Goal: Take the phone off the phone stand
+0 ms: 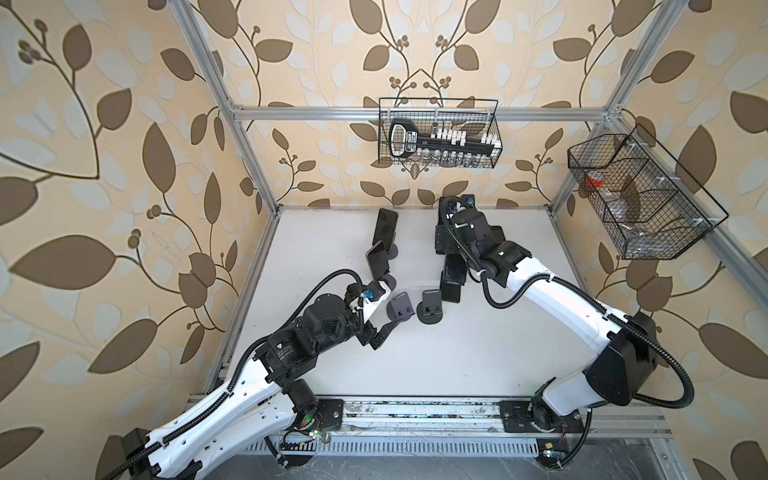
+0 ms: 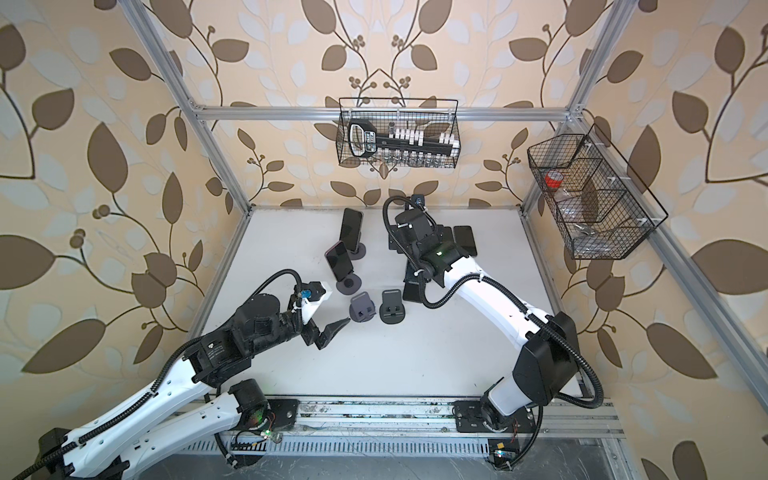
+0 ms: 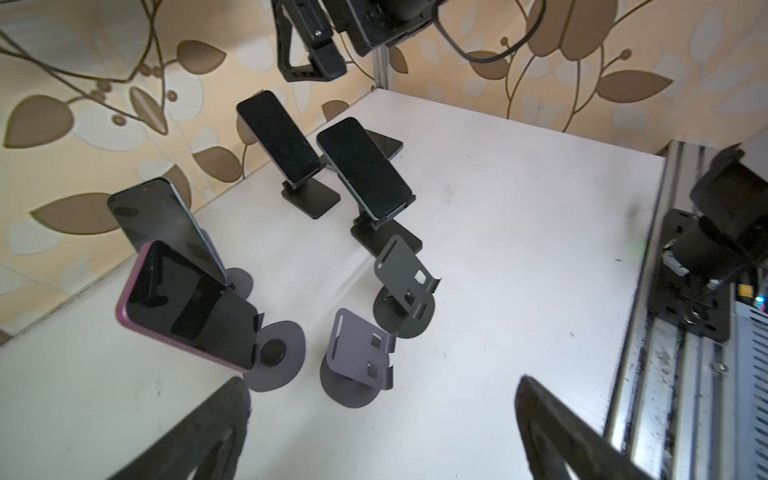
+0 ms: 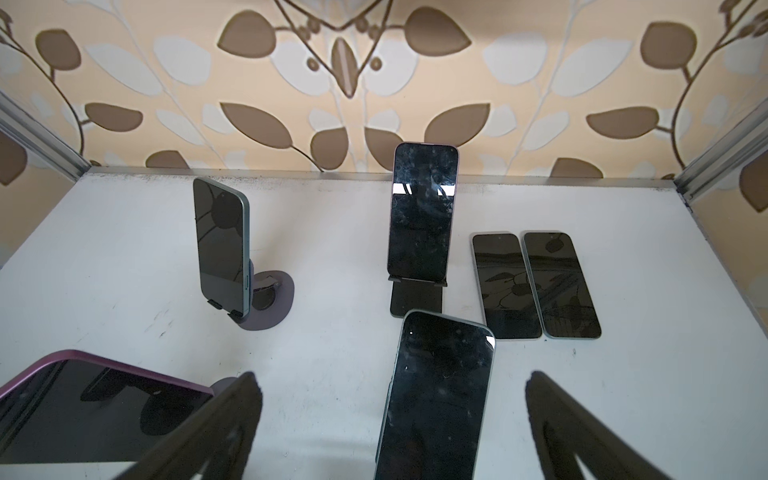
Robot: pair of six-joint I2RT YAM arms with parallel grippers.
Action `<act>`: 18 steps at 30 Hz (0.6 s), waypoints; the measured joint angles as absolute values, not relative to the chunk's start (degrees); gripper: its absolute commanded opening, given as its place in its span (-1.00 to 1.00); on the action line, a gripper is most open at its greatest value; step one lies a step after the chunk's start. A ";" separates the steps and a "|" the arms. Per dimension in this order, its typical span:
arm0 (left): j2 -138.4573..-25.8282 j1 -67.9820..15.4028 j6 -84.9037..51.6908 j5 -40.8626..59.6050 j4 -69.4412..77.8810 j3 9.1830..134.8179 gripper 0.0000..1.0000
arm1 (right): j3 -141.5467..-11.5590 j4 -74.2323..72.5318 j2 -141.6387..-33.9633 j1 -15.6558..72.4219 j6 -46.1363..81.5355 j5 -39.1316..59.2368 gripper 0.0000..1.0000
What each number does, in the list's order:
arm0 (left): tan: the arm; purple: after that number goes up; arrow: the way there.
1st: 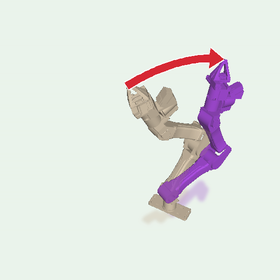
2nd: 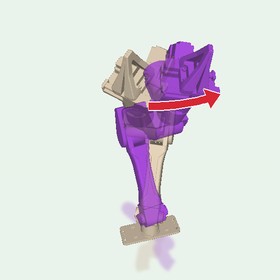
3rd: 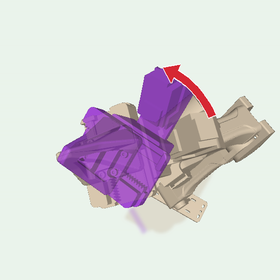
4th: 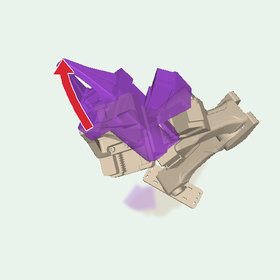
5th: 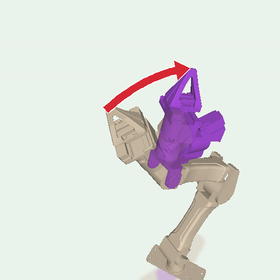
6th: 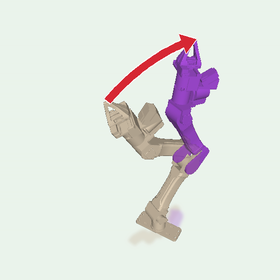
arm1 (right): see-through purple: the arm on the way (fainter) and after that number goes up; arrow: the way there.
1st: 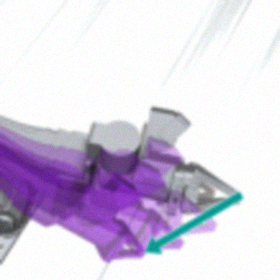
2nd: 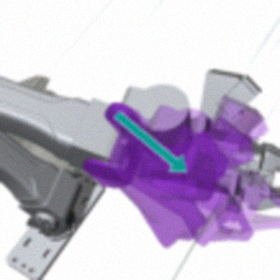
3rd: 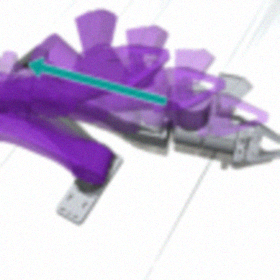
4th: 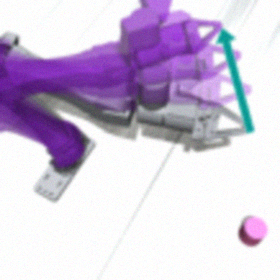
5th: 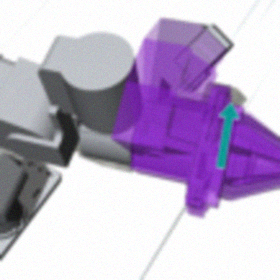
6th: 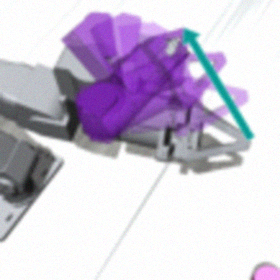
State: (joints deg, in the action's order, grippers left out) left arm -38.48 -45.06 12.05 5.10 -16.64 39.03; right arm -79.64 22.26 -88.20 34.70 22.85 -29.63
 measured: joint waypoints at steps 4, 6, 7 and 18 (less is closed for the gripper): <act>-39.42 -45.06 12.32 8.29 -16.43 39.07 0.98 | -79.61 22.98 -88.03 34.70 25.78 -29.23 0.68; -40.51 -45.06 12.34 9.43 -16.49 39.35 0.98 | -79.59 22.96 -88.03 34.68 26.87 -27.57 0.61; -40.86 -45.06 12.36 9.96 -16.49 39.51 0.98 | -79.57 22.96 -88.03 34.68 27.09 -26.83 0.61; -42.09 -45.06 11.66 12.01 -16.29 40.66 0.98 | -80.97 25.10 -90.96 34.70 30.57 -22.61 0.65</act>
